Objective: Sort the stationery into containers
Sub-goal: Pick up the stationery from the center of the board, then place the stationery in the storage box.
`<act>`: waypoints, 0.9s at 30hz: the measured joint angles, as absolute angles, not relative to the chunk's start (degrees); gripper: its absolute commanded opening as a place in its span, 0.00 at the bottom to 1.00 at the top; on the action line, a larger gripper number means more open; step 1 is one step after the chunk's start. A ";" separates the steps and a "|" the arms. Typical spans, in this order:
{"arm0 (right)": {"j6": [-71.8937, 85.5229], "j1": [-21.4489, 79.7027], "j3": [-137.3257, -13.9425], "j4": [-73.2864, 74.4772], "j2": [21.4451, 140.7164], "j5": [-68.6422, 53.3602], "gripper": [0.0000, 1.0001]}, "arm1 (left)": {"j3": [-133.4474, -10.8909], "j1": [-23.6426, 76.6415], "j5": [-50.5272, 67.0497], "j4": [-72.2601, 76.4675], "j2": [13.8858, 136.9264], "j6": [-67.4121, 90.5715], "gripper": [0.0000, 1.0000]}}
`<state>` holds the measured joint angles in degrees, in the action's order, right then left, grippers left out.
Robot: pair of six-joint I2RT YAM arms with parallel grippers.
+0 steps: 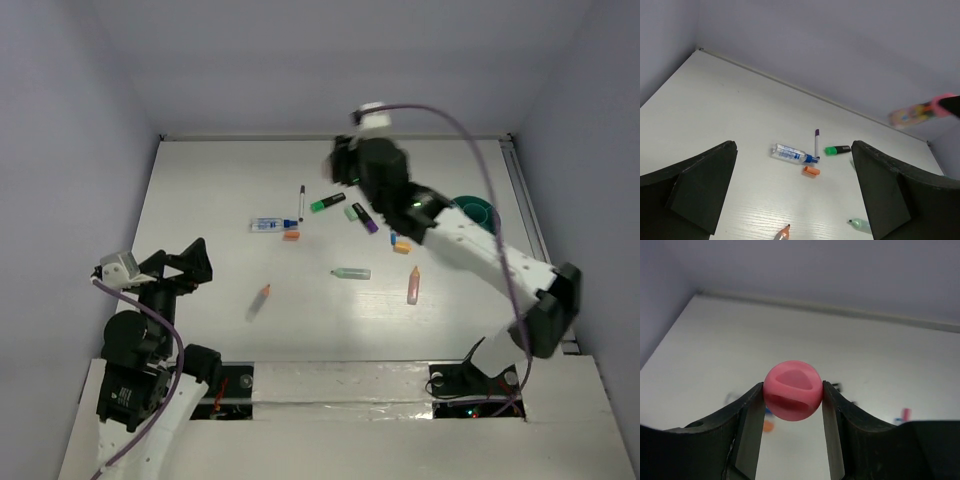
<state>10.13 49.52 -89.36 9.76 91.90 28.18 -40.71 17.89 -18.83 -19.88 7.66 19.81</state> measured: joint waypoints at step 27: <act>14.61 8.67 -68.88 20.12 72.90 36.14 0.17 | -40.10 22.65 -18.04 -19.44 3.57 19.81 0.99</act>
<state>14.61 8.67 -68.88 20.12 72.90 36.14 -40.10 22.65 -18.04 -19.44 3.57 19.81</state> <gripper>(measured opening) 0.506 0.989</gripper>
